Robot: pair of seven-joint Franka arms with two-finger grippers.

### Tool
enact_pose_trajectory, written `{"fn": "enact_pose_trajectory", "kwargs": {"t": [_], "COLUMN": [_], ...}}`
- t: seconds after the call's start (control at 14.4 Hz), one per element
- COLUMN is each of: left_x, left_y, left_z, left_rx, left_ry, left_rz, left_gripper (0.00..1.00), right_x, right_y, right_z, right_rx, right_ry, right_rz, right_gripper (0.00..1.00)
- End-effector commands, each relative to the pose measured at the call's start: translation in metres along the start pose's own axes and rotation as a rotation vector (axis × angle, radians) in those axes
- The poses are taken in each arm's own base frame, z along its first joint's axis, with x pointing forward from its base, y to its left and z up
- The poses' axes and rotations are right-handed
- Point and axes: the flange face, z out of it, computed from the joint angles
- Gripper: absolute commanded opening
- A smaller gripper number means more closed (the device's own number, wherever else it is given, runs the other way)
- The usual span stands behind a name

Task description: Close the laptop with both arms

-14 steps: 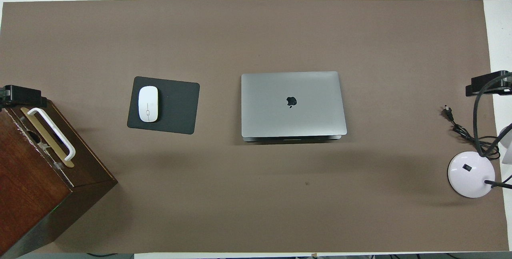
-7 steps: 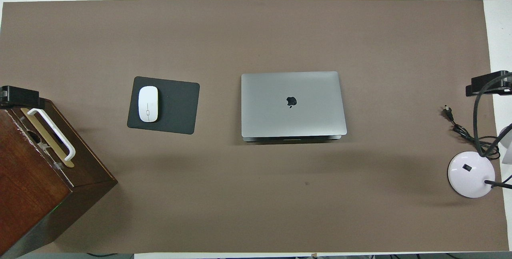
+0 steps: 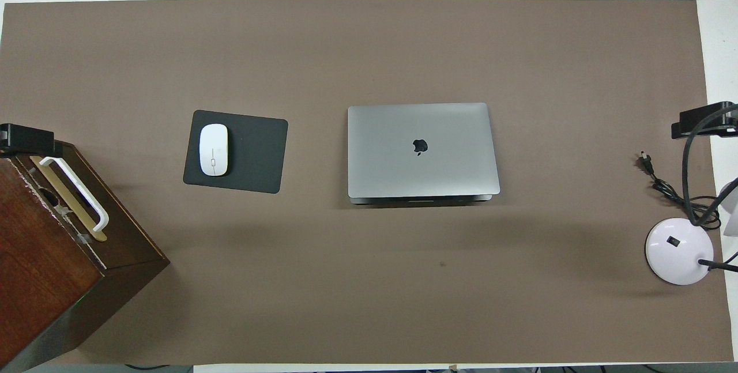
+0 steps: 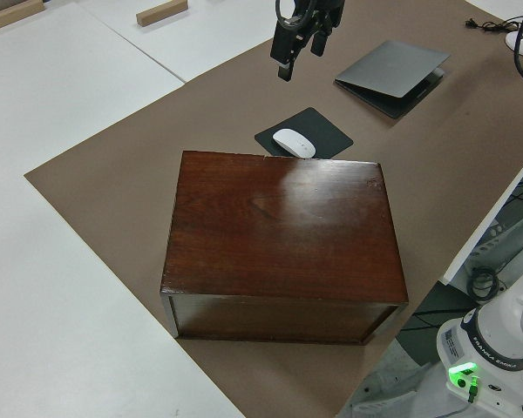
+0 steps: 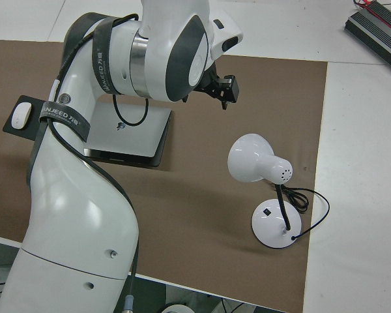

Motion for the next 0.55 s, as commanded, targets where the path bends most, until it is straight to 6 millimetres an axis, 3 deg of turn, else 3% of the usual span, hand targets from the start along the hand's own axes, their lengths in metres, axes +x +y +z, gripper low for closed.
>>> {"fn": "enact_pose_trajectory", "kwargs": {"t": [0.0, 0.49], "left_x": [-0.0033, -0.0032], "left_y": [0.0026, 0.0018], "left_z": [-0.0046, -0.004], "left_rx": [0.004, 0.004], "left_ry": [-0.008, -0.008], "left_rz": [-0.01, -0.012], "left_gripper": [1.0, 1.0], "right_x": [-0.0053, -0.0069], "right_y": [0.003, 0.0008], "right_z": [-0.0003, -0.0036], "right_rx": [-0.009, -0.01], "right_ry": [-0.008, -0.002], "right_rz": [-0.019, -0.022], "right_gripper": [1.0, 1.0]}}
